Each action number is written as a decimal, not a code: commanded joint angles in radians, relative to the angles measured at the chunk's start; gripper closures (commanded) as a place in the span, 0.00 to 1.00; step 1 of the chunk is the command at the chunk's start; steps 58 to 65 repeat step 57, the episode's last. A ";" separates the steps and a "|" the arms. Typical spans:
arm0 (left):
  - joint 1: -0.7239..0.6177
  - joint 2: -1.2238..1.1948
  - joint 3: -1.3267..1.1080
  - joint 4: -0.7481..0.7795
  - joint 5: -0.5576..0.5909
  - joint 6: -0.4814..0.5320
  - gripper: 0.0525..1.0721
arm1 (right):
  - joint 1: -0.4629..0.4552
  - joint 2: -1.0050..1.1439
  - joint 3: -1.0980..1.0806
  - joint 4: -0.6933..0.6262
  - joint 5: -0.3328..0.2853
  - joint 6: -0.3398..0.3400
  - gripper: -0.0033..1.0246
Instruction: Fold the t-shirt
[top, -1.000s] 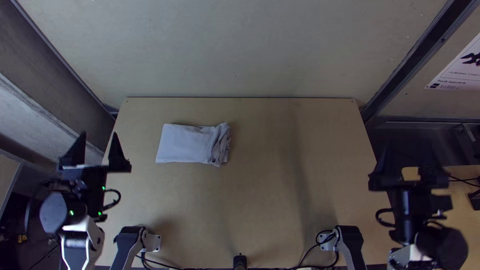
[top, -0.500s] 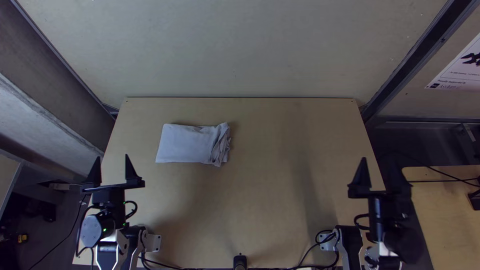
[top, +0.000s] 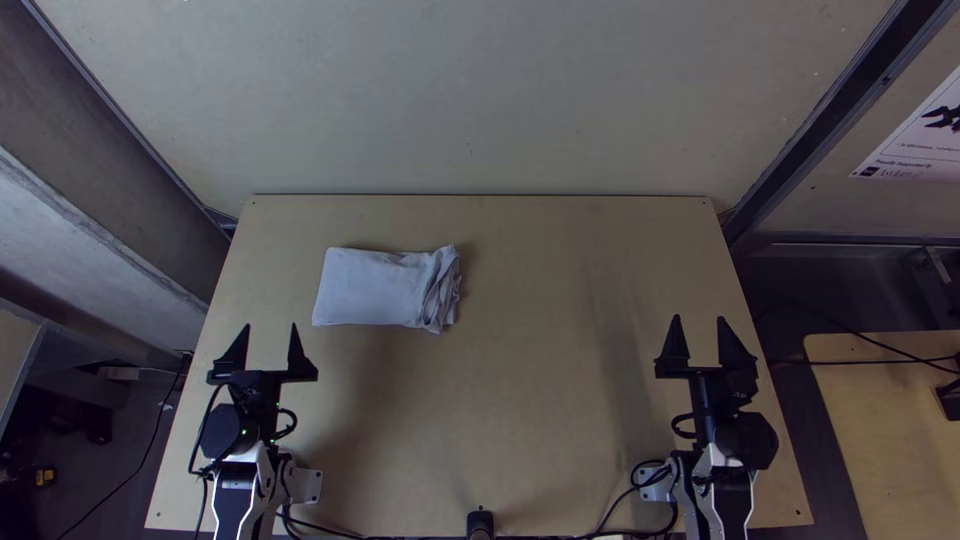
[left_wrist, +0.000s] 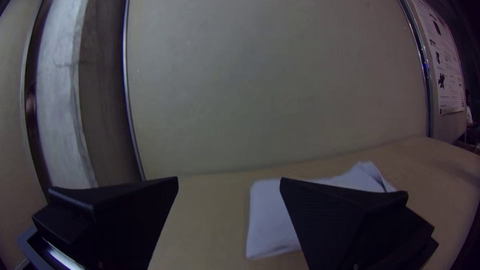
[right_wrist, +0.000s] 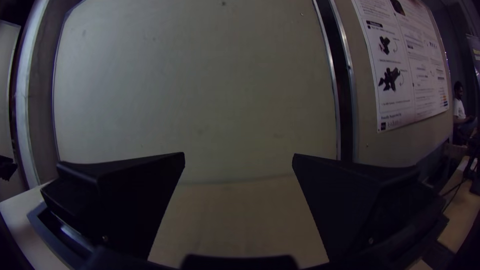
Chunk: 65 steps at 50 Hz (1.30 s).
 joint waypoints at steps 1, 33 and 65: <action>-0.003 -0.009 -0.043 -0.021 0.015 -0.033 0.04 | -0.012 -0.008 -0.037 -0.027 0.006 0.009 0.04; 0.000 -0.009 -0.043 -0.022 0.016 -0.034 0.04 | -0.012 -0.004 -0.057 -0.147 0.033 -0.014 0.04; 0.000 -0.009 -0.043 -0.022 0.016 -0.033 0.04 | -0.012 -0.004 -0.057 -0.147 0.033 -0.014 0.04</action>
